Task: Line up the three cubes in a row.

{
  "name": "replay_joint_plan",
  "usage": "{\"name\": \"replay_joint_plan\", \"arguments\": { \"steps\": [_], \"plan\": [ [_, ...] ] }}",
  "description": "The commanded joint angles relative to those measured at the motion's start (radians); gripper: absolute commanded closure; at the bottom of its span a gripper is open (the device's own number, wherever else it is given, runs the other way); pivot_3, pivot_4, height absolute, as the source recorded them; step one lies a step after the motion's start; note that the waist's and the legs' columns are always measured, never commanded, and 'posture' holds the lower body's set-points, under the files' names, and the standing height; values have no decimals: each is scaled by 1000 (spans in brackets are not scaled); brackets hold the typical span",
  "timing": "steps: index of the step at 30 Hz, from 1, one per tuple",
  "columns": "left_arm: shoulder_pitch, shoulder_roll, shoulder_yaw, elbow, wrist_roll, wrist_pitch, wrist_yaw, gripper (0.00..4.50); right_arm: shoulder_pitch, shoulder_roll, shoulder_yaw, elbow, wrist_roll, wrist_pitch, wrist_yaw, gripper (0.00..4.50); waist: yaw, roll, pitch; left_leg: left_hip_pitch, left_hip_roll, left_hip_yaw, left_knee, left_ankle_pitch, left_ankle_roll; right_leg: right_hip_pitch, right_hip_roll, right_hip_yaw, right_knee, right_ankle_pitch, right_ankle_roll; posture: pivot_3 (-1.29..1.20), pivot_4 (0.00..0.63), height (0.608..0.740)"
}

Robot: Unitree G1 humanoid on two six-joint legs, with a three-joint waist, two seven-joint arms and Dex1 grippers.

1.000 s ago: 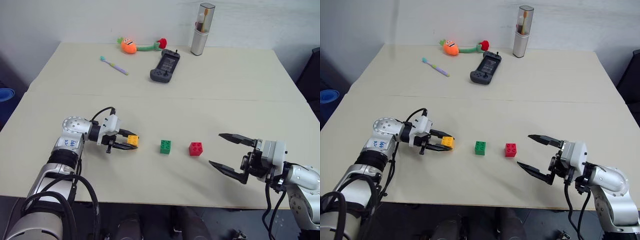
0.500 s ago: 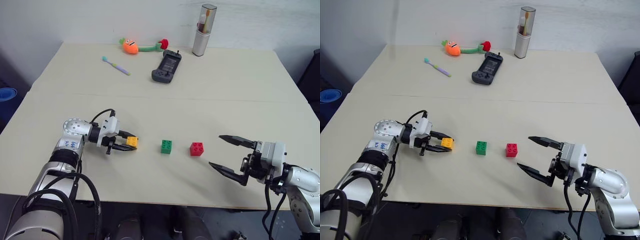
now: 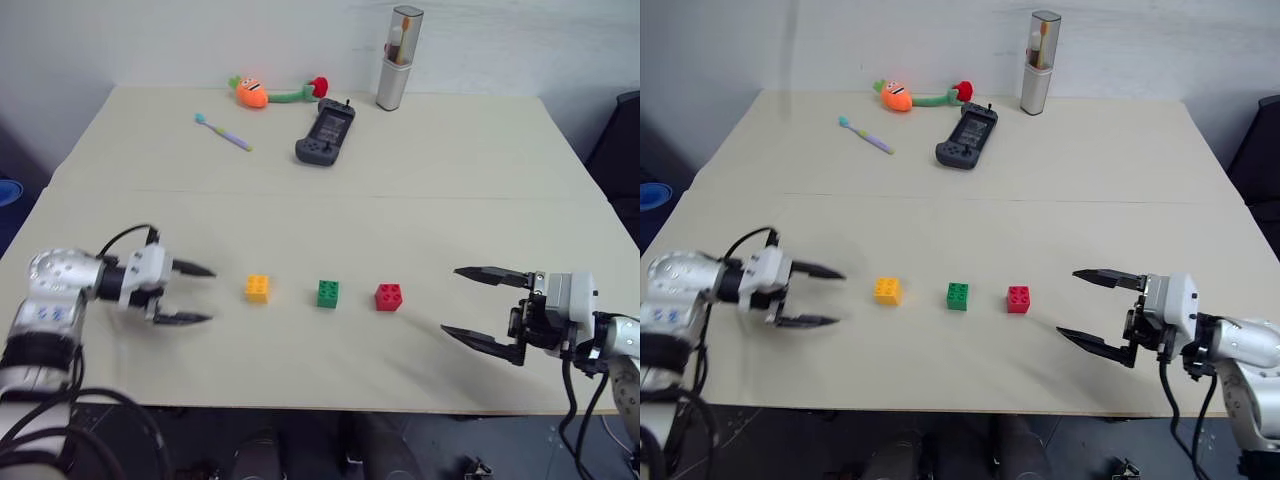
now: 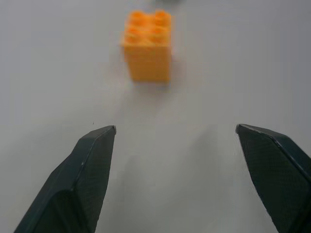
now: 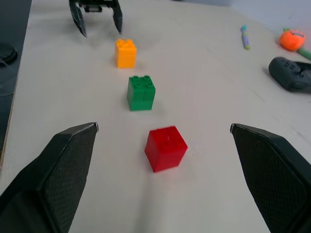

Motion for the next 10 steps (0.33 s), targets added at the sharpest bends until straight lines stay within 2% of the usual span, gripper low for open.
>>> {"name": "replay_joint_plan", "arguments": {
  "steps": [1, 5, 10],
  "plan": [
    [133, 87, 169, -195, -94, 153, 63, 335, -57, -92, -56, 53, 5, 28, 54, 0, 0, 0, 0, 0, 0, 0, 0, -1, 1, 0, 0, 0, 0, 0, 0, 0, 150, 740],
    [297, 130, 293, -301, -119, 215, 85, 335, -79, -166, -60, 105, 0, 47, 134, 0, 4, 1, 1, 1, 1, -1, -2, -2, 2, 0, -1, -1, 0, -1, -1, 0, 150, 740],
    [405, 115, 364, -411, -143, 283, 122, 335, -131, -152, -22, 177, -37, -2, 175, 0, 7, 2, 1, 1, 0, -1, -2, -2, 2, 0, -1, -1, 0, -1, -2, 0, 150, 740]
  ]
}}
